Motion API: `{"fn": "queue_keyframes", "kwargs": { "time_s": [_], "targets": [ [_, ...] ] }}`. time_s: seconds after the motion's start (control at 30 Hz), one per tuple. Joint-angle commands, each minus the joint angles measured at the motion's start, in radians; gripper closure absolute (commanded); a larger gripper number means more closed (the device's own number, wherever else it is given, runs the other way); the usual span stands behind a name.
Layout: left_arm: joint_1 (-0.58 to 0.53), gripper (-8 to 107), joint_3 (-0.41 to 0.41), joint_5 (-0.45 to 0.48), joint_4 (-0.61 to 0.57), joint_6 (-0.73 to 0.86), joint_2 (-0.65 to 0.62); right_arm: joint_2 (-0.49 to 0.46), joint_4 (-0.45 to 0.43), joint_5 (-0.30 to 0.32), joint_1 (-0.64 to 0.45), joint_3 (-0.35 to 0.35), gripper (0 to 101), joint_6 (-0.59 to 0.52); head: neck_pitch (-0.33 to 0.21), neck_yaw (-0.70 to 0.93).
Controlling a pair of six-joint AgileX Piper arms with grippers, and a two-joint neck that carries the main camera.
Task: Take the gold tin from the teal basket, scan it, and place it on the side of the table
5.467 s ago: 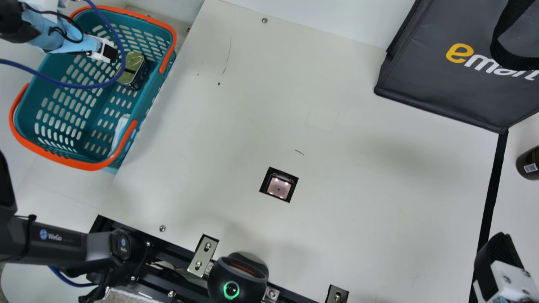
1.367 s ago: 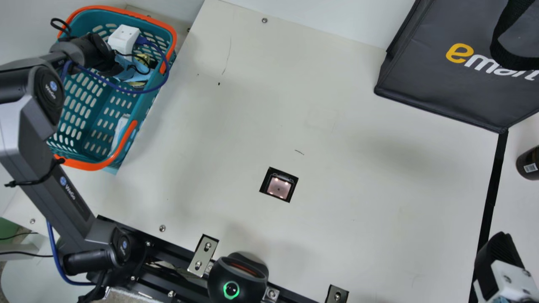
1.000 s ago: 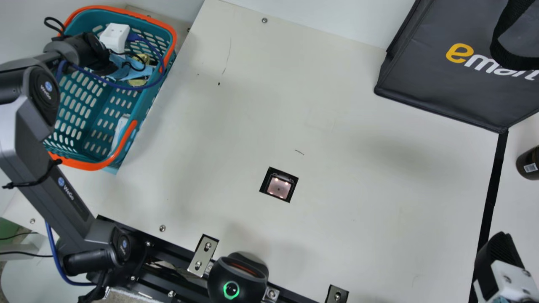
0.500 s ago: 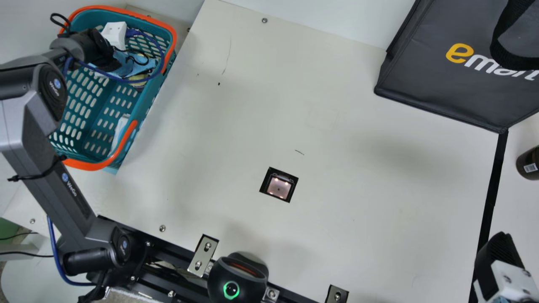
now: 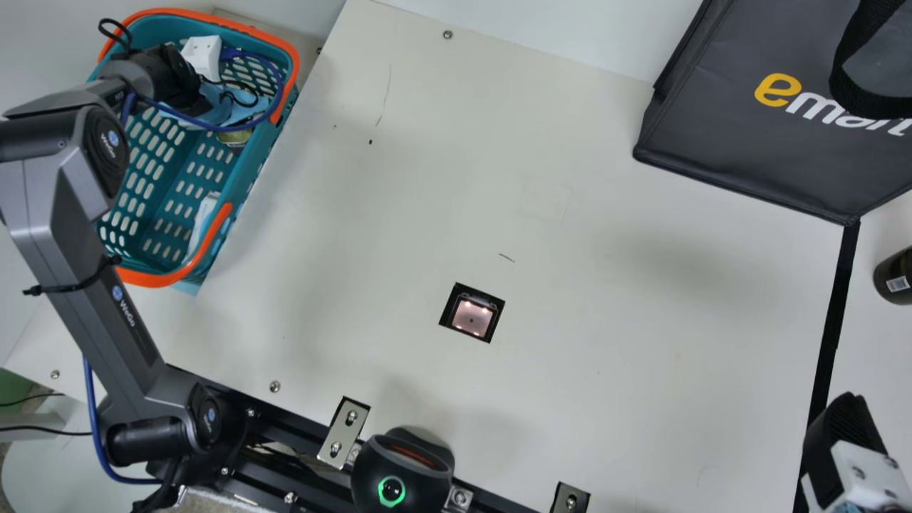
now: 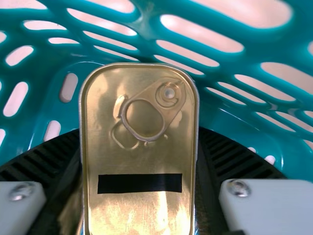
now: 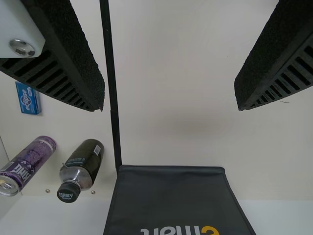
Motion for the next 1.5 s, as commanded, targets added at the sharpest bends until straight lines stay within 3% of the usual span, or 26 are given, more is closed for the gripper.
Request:
{"fn": "queue_keyframes", "kwargs": {
  "time_s": [0.0, 0.17, 0.9, 1.23, 1.47],
  "targets": [
    [0.0, 76, 0.006, 0.002, -0.003, 0.007, -0.01, 0.0, 0.0, 0.0, 0.0, 0.0, 6, 0.0, -0.029, 0.002],
    [0.004, 107, 0.042, 0.009, -0.013, 0.02, -0.055, 0.0, 0.0, 0.0, 0.0, 0.0, 6, 0.0, -0.029, 0.002],
    [0.058, 107, 0.278, 0.013, -0.03, 0.078, -0.301, 0.0, 0.0, 0.0, 0.0, 0.0, 6, 0.0, -0.029, 0.002],
    [0.069, 107, 0.314, 0.031, -0.018, 0.074, -0.399, 0.0, 0.0, 0.0, 0.0, 0.0, 6, 0.0, -0.029, 0.002],
    [0.067, 107, 0.304, 0.099, 0.007, 0.05, -0.514, 0.0, 0.0, 0.0, 0.0, 0.0, 6, 0.0, -0.029, 0.002]
  ]
}}
